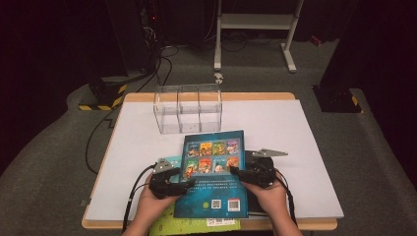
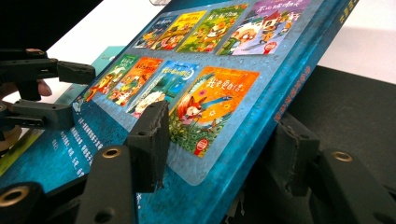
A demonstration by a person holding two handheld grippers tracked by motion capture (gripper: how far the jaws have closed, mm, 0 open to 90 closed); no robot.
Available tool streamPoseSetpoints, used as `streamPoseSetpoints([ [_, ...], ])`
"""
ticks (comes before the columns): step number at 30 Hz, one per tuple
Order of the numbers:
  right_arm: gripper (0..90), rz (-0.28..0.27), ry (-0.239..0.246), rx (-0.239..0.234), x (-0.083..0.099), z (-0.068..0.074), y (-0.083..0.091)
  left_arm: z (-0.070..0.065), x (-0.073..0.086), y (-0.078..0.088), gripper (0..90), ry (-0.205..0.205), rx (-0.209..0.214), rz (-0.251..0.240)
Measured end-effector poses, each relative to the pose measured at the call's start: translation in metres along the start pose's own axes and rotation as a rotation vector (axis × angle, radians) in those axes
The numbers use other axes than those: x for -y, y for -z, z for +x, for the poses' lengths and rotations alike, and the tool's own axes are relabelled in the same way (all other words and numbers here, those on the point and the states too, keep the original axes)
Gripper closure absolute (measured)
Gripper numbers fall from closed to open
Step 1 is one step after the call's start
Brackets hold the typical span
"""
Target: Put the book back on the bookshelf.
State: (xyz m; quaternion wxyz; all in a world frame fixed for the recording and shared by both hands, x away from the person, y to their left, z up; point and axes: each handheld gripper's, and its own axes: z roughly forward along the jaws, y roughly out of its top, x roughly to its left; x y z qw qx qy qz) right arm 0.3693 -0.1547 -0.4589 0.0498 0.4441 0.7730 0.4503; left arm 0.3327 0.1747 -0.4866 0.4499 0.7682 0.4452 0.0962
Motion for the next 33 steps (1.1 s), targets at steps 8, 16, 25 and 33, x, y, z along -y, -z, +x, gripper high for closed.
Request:
streamPoseSetpoints([
  [8,45.4,-0.021,0.042,0.031,0.0,0.007,0.005,0.002,0.0,0.0,14.5,0.018,0.005,-0.002],
  [16,45.7,-0.067,0.094,0.048,0.001,0.016,0.014,0.004,0.001,0.001,12.7,0.048,0.028,-0.014],
  [25,45.9,-0.118,0.164,0.059,0.002,0.024,0.021,0.008,0.001,0.002,11.2,0.084,0.062,-0.026],
  [33,46.0,-0.15,0.207,0.064,0.003,0.031,0.026,0.011,0.0,-0.001,10.3,0.133,0.12,-0.053],
])
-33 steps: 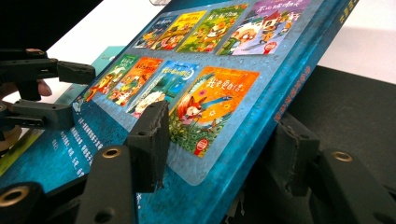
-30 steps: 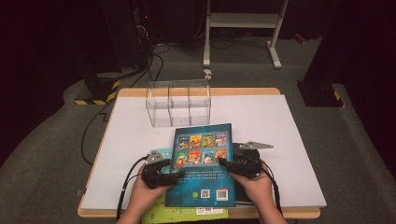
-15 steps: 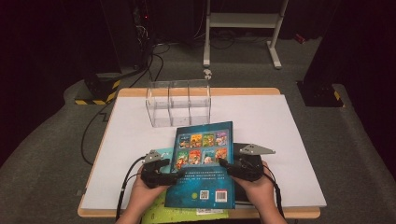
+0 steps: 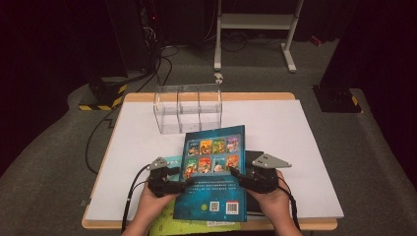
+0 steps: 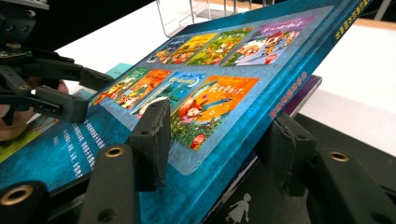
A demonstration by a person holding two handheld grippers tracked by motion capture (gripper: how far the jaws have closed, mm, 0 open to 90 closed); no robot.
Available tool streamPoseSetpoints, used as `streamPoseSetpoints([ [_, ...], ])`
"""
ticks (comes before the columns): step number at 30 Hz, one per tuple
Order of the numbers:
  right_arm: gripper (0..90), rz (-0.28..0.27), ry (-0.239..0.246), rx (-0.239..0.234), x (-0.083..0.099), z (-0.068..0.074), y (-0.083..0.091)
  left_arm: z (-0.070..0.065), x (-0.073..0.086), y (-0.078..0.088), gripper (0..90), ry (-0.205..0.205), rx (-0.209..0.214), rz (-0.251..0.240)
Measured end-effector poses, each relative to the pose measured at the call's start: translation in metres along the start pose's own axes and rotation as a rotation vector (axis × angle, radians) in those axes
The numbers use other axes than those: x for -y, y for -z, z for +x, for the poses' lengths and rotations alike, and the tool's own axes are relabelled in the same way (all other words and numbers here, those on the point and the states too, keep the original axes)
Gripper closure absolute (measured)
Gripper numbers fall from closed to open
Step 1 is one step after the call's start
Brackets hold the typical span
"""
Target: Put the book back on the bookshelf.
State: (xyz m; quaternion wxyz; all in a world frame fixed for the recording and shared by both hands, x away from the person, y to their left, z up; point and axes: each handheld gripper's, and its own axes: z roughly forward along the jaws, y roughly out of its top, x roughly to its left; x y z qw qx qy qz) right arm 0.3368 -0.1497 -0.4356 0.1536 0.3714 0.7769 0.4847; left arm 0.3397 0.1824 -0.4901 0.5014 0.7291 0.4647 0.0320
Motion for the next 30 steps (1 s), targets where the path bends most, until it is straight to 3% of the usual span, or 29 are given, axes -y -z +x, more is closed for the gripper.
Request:
streamPoseSetpoints([
  [4,46.0,-0.027,0.038,0.006,-0.0016,0.0051,0.0043,0.0028,-0.0016,-0.0012,7.8,0.022,0.033,-0.006],
  [9,46.1,-0.036,0.049,0.006,-0.0023,0.0068,0.0056,0.0036,-0.0031,-0.003,8.0,0.035,0.066,-0.01],
  [16,46.0,-0.039,0.03,-0.005,-0.0019,0.0049,0.0039,0.0038,-0.0044,-0.0034,9.2,0.039,0.072,-0.007],
  [23,46.0,-0.052,0.044,-0.006,-0.0026,0.0069,0.005,0.0093,-0.0055,-0.0046,10.4,0.064,0.096,-0.022],
  [30,46.0,-0.056,0.042,-0.01,-0.0024,0.0065,0.0047,0.0089,-0.0065,-0.0035,11.7,0.075,0.095,-0.019],
])
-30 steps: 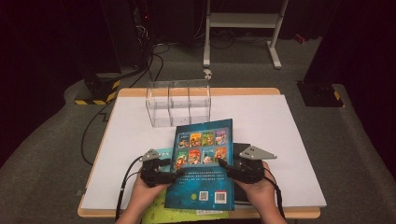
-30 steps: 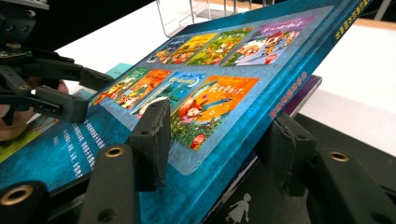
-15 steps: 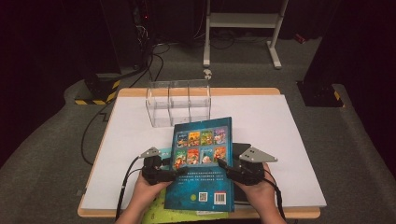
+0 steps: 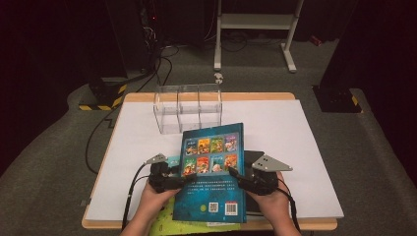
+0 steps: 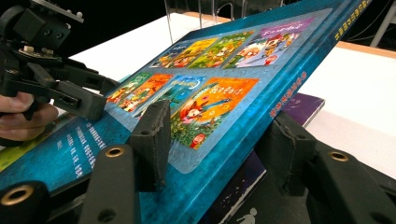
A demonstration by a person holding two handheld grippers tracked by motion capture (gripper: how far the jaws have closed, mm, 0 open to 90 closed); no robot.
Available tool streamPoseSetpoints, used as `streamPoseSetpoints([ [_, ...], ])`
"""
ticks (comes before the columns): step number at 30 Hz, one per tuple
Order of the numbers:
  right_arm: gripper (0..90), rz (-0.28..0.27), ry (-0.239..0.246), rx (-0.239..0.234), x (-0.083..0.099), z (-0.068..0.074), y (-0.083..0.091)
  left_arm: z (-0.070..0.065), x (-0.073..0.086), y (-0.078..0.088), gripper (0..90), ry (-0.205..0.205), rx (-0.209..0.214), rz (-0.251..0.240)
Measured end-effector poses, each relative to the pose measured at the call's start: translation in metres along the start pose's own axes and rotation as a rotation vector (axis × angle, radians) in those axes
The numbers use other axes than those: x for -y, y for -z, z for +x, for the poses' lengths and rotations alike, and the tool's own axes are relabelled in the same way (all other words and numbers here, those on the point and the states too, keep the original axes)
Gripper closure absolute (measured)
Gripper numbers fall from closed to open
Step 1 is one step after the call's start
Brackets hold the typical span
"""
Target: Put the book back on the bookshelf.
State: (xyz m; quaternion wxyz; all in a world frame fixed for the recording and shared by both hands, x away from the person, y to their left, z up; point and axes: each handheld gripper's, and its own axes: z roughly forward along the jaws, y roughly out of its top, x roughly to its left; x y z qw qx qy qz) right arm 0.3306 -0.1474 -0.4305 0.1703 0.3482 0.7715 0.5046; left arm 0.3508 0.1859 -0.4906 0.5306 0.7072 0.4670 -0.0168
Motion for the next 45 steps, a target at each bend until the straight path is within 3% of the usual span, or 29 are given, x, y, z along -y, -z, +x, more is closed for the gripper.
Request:
streamPoseSetpoints([
  [4,46.0,-0.004,-0.006,-0.007,0.001,-0.001,0.0,-0.003,-0.002,0.006,17.5,-0.013,-0.025,-0.025],
  [12,45.7,-0.005,-0.029,0.0,-0.004,-0.002,0.001,-0.017,-0.008,0.022,28.0,-0.099,-0.092,-0.108],
  [21,48.6,-0.049,-0.036,0.032,-0.031,-0.003,-0.004,-0.021,-0.029,0.035,35.7,-0.167,-0.145,-0.177],
  [30,53.9,-0.126,0.01,0.088,-0.065,0.002,-0.006,-0.028,-0.055,0.05,45.1,-0.237,-0.213,-0.285],
  [36,58.4,-0.186,0.053,0.103,-0.081,0.008,-0.002,-0.034,-0.066,0.06,50.4,-0.311,-0.265,-0.351],
  [42,57.2,-0.219,0.091,0.077,-0.081,0.015,0.001,-0.035,-0.059,0.067,50.0,-0.347,-0.263,-0.395],
  [45,53.4,-0.229,0.097,0.039,-0.077,0.017,0.003,-0.036,-0.051,0.071,48.9,-0.367,-0.248,-0.41],
])
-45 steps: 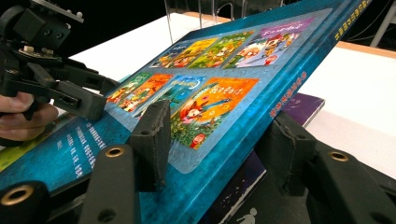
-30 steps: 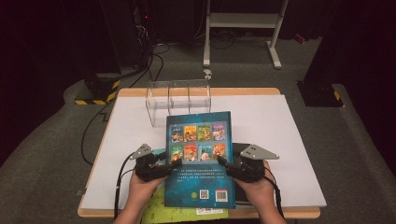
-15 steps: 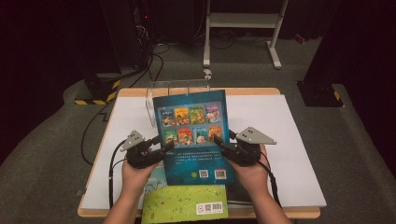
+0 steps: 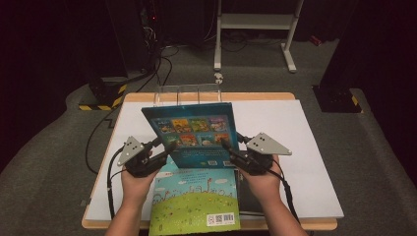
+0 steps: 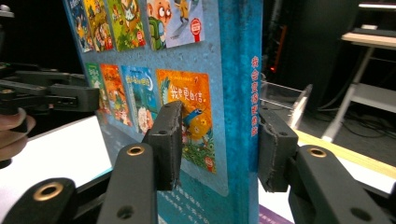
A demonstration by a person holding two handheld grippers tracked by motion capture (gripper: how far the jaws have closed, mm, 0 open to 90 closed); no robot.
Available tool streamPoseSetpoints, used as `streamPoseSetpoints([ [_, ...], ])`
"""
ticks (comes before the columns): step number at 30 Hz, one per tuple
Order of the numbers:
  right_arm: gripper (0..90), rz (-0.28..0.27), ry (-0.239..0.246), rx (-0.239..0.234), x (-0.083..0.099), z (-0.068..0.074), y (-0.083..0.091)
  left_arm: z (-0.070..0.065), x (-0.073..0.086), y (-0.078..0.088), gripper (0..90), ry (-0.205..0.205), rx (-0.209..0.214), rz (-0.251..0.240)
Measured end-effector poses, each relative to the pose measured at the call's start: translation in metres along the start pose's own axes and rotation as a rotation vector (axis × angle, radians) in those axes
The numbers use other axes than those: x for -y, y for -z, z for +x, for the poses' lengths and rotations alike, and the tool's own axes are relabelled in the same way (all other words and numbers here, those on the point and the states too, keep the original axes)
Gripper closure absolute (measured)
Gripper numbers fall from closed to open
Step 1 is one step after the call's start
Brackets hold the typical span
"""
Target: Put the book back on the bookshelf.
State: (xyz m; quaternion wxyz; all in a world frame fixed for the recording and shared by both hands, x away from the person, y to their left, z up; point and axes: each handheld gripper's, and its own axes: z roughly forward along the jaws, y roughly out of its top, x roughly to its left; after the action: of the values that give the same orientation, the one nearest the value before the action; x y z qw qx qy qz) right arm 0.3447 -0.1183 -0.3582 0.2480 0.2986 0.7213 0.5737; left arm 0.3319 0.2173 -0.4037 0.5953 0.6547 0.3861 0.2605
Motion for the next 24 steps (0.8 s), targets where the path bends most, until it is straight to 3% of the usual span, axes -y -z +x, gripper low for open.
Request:
streamPoseSetpoints([
  [2,48.0,0.007,-0.014,-0.062,0.003,-0.001,0.002,-0.002,0.002,0.004,48.0,-0.004,0.007,-0.007],
  [7,46.4,0.078,0.032,-0.095,0.009,-0.003,-0.006,-0.006,0.004,0.008,46.1,-0.017,0.006,-0.011],
  [8,50.3,0.096,0.041,-0.123,0.011,-0.003,-0.009,-0.005,0.003,0.008,45.8,-0.017,0.007,-0.008],
  [10,52.6,0.096,0.045,-0.131,0.012,-0.003,-0.009,-0.003,0.003,0.009,45.2,-0.011,0.013,0.0],
  [11,54.9,0.097,0.041,-0.149,0.012,-0.004,-0.009,-0.001,0.003,0.01,44.5,0.004,0.015,0.007],
  [12,61.9,0.103,0.056,-0.202,0.013,-0.003,-0.009,0.007,0.004,0.012,43.9,0.048,0.031,0.025],
  [14,64.0,0.106,0.076,-0.221,0.013,-0.002,-0.009,0.012,0.006,0.014,43.8,0.064,0.035,0.036],
  [18,72.6,0.109,0.079,-0.283,0.014,0.005,-0.015,0.026,0.01,0.024,41.1,0.089,-0.011,0.04],
  [19,80.6,0.108,0.094,-0.302,0.015,0.01,-0.02,0.032,0.009,0.03,38.1,0.096,-0.031,0.038],
  [21,82.7,0.111,0.101,-0.308,0.015,0.014,-0.023,0.034,0.008,0.033,38.0,0.091,-0.048,0.031],
  [23,82.4,0.119,0.055,-0.263,0.016,0.021,-0.034,0.038,0.007,0.039,37.9,0.086,-0.068,0.018],
  [24,82.8,0.113,0.03,-0.265,0.017,0.02,-0.038,0.041,0.006,0.042,37.9,0.088,-0.069,0.013],
])
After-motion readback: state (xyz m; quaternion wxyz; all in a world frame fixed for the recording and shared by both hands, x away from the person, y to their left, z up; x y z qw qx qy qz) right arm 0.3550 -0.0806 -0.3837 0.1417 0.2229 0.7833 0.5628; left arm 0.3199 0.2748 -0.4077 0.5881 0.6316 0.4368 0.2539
